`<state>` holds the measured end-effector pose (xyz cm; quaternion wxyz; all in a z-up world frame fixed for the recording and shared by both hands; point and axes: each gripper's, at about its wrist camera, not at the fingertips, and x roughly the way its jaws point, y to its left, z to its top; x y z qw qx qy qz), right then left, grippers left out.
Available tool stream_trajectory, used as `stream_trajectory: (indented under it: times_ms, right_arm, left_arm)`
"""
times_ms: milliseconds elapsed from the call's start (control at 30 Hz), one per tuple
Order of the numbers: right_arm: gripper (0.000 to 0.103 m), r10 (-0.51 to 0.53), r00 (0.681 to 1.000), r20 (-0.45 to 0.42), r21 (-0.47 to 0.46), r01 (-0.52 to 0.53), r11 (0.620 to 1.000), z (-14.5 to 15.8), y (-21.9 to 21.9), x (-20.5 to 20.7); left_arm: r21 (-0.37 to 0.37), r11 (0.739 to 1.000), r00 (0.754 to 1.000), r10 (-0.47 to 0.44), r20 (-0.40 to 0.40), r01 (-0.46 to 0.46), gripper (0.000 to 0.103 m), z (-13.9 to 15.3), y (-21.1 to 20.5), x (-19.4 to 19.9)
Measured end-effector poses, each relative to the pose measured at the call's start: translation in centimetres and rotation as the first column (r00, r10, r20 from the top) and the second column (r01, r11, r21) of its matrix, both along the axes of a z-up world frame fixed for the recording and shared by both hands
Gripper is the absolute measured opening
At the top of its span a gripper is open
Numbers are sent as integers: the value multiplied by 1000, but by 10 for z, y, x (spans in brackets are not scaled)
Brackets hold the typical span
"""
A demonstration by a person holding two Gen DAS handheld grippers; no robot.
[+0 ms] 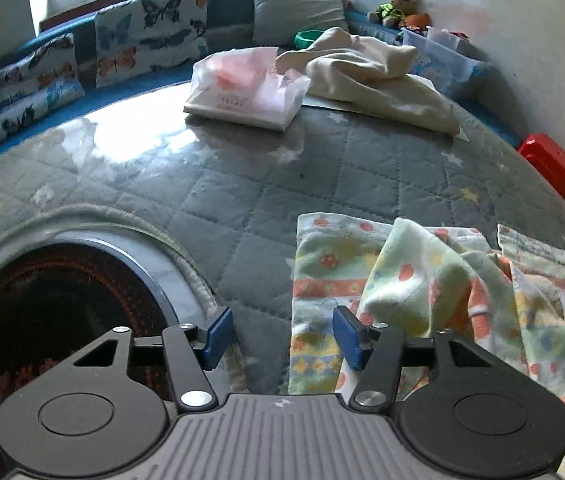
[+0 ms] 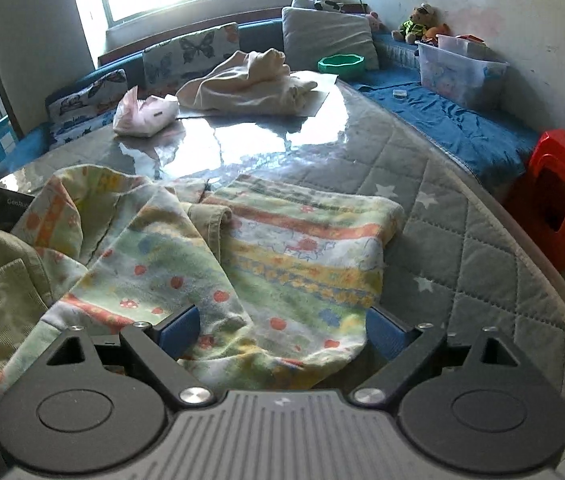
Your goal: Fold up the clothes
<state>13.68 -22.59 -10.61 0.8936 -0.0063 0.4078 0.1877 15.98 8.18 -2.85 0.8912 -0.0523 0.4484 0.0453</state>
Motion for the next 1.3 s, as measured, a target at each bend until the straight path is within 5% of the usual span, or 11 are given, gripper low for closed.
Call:
stream_trajectory:
  times_ms: [133,167,200,467,767,833,900,1300]
  right_arm:
    - [92,3,1000,-10,-6,-3,1000,-4,3,1]
    - [92,5,1000,-12,-7,-5,1000,-4,4,1]
    - [92,13,1000,-11,-7,-13,1000,-5,6,1]
    - [93,35,999,-2,-45,-35,998,-6,20,-1]
    - [94,41,999,0,-71,-41,997,-6,24,-1]
    - [94,44,999,-1,-71,-44,996,-6,25,0]
    - [94,49,999,-2,-71,-49,996,-6,27,0]
    - [94,234,972,12,-90,-232,968,-5,108,15]
  left_arm:
    - [4,1000,1000,-3,16,3,42,1,6,-3]
    - [1,1000,1000,-11,24,11,30,1,9,-5]
    - [-24,999,999,-33,37,34,3,2,12,-6]
    - [-13,999,997,-50,60,51,3,1,7,-12]
    - [-5,998,994,-61,86,61,29,-2,3,-10]
    - [9,996,992,-85,90,85,27,-2,0,-9]
    - [17,994,989,-112,93,111,8,-3,-3,-8]
    - [97,994,993,35,113,-46,2,7,59,-34]
